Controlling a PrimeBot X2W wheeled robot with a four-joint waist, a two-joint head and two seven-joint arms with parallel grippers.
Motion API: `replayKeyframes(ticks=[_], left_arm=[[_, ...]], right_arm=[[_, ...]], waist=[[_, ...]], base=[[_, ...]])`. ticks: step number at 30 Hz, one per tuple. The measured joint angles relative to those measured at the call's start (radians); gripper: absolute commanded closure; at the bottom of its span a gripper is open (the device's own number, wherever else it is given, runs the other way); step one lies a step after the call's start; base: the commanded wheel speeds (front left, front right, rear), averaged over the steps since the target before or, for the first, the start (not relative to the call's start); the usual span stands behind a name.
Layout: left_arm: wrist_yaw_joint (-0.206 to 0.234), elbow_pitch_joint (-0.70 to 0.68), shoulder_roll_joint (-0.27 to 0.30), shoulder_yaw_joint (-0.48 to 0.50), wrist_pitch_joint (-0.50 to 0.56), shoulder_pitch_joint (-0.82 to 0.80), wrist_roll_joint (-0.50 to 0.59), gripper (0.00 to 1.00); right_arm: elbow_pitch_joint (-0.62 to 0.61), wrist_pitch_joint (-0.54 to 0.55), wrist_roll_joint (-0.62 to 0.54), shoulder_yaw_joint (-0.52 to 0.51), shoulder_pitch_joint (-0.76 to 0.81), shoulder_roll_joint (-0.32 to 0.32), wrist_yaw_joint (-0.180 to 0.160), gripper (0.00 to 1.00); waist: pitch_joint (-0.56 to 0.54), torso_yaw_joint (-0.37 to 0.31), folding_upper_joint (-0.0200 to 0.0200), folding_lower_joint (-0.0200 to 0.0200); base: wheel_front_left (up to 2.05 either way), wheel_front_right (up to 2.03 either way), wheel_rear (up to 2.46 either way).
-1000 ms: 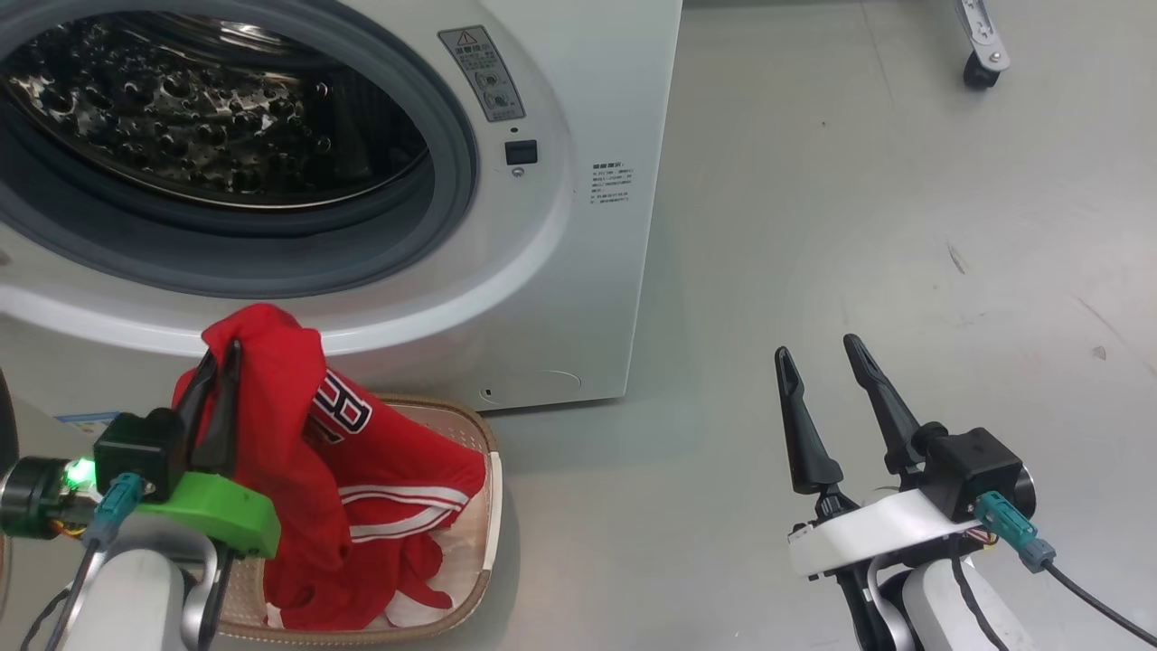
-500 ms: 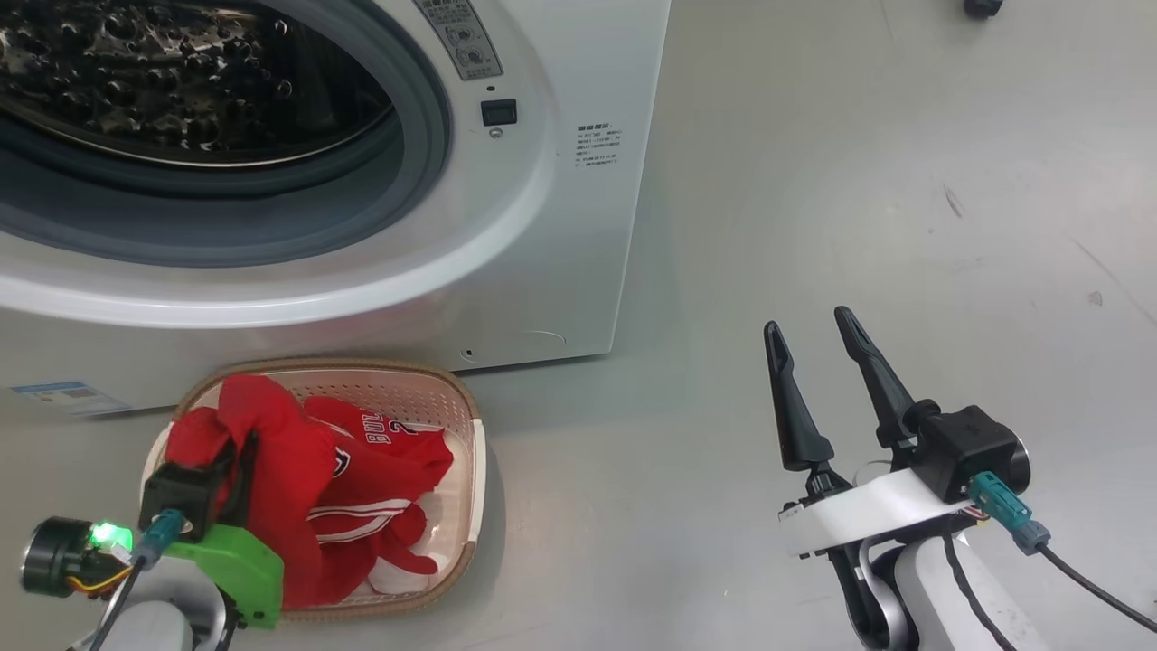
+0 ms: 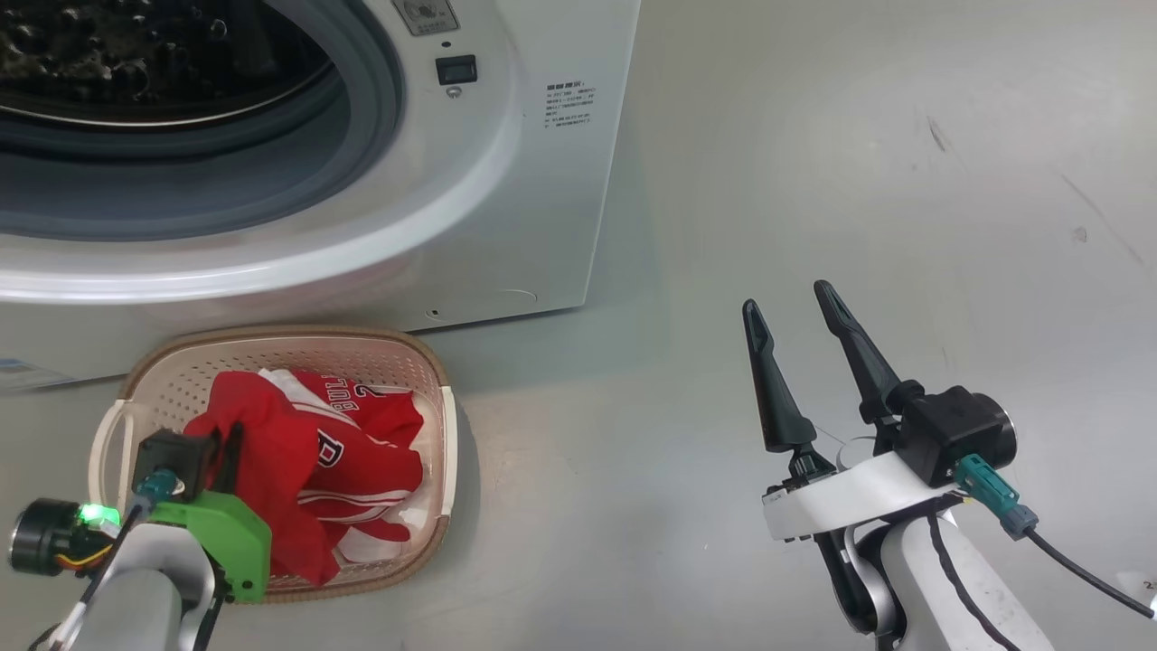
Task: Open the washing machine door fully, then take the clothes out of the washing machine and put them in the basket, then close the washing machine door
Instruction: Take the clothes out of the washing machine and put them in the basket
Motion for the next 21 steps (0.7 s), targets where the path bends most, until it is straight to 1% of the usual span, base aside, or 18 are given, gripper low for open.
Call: replayKeyframes(ticks=[9, 18, 19, 21], left_arm=[[-0.003, 0.086, 0.019, 0.007, 0.047, -0.096, 0.0, 1.0], [-0.003, 0.17, 0.028, 0.01, 0.048, -0.168, 0.0, 1.0], [-0.003, 0.18, 0.03, 0.01, 0.053, -0.173, 0.0, 1.0], [-0.002, 0.203, 0.035, 0.015, 0.056, -0.184, 0.0, 1.0]], right_arm=[[-0.016, 0.0, -0.018, 0.021, -0.033, 0.002, -0.002, 0.0], [-0.032, 0.0, -0.024, 0.019, -0.057, 0.003, -0.008, 0.0], [-0.034, 0.0, -0.028, 0.018, -0.063, 0.003, -0.015, 0.0], [-0.04, 0.0, -0.034, 0.017, -0.069, 0.003, -0.016, 0.0]], waist=[[0.086, -0.032, 0.0, 0.0], [0.174, -0.072, 0.0, 0.0], [0.183, -0.075, 0.0, 0.0], [0.201, -0.08, 0.0, 0.0]], base=[[0.0, 0.0, 0.0], [0.0, 0.0, 0.0], [0.0, 0.0, 0.0], [0.0, 0.0, 0.0]])
